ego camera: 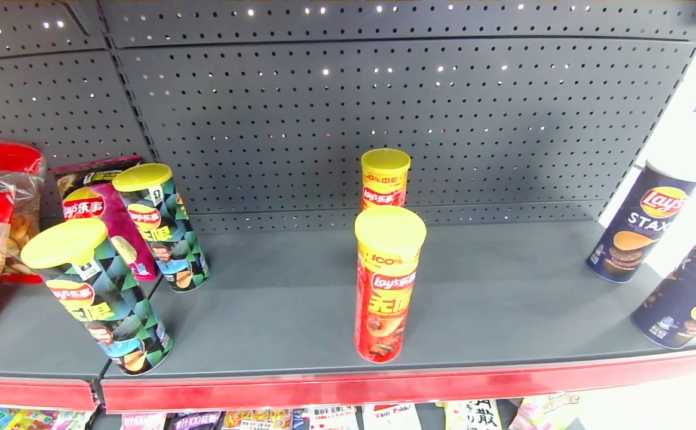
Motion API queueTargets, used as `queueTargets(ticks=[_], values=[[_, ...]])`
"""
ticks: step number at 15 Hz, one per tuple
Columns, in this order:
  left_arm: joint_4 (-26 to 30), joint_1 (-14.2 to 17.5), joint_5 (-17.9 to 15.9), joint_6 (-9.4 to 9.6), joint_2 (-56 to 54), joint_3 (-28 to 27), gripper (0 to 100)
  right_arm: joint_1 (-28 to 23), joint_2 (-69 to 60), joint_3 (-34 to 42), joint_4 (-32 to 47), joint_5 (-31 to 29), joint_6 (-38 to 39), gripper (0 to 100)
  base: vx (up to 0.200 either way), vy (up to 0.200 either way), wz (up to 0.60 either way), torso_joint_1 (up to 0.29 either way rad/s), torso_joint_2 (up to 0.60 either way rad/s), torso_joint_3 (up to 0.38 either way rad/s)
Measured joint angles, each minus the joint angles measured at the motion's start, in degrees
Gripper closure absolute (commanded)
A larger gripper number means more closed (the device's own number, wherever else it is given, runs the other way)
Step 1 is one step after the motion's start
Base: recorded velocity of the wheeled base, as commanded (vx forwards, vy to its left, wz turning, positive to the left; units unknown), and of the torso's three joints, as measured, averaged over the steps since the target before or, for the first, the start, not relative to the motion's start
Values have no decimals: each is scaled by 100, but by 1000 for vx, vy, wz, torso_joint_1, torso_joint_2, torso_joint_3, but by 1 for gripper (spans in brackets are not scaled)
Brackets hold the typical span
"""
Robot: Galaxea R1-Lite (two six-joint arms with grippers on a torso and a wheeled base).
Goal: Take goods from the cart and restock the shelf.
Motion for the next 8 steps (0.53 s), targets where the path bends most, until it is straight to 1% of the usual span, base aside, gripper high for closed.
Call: queueTargets(ticks=[3,8], values=[[0,0,0,-2,-2,2,0,11,-251,4,6,160,-4,0,0,0,0,0,0,0],[0,0,9,-2,-5,7,0,5,-334,9,11,20,7,0,0,0,0,0,0,0]])
